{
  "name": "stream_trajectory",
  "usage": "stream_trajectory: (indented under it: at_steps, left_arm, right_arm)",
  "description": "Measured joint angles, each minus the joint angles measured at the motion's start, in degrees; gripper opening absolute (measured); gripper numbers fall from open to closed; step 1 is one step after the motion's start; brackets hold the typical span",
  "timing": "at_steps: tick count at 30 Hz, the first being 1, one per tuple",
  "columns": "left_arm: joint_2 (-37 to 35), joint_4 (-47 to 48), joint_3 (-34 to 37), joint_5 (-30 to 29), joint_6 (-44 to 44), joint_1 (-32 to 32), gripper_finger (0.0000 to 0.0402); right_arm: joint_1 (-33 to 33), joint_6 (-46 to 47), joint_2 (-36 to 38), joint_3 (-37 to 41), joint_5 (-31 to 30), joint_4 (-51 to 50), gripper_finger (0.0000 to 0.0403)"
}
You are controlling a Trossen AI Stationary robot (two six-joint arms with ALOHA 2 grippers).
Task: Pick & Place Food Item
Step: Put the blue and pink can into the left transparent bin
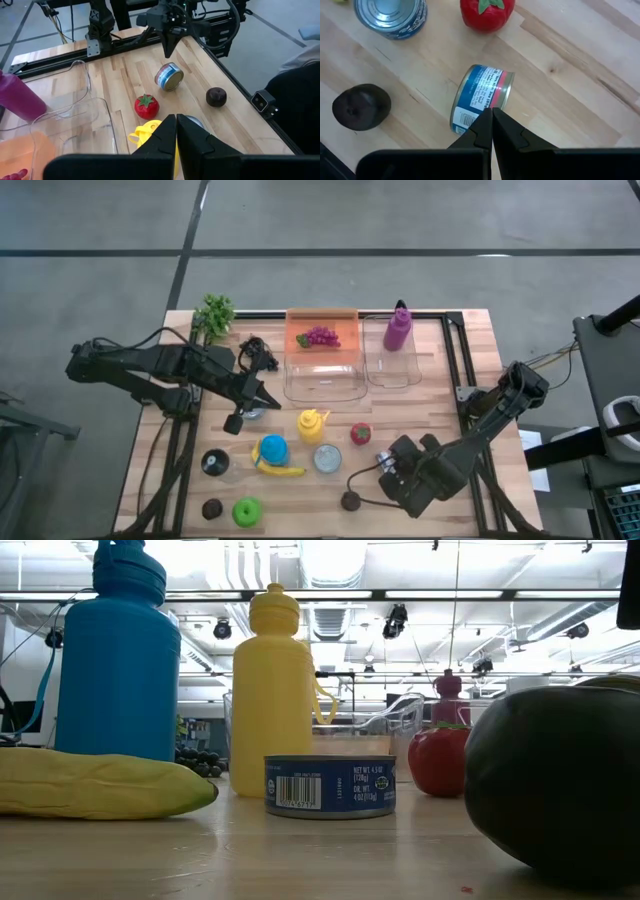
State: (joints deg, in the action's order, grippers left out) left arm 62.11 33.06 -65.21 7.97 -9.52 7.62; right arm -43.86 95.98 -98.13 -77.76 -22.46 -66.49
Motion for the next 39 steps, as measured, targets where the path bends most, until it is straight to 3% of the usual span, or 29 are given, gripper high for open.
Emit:
stream_trajectory:
  at_steps: [10,28,39]
  left_arm:
    - [0.0,0.0,0.0,0.0,-0.1,0.0,0.0015]
    - [0.0,0.0,0.0,0.0,0.0,0.0,0.0015]
    - [0.0,0.0,0.0,0.0,0.0,0.0,0.0015]
  right_arm:
    - [1.8,3.3,-0.8,0.1,3.1,-0.4,0.0024]
    - [2.4,-1.5,-1.5,0.3,4.5,3.1,0.0226]
    - [2.4,-1.5,-1.5,4.2,4.5,7.3,0.0308]
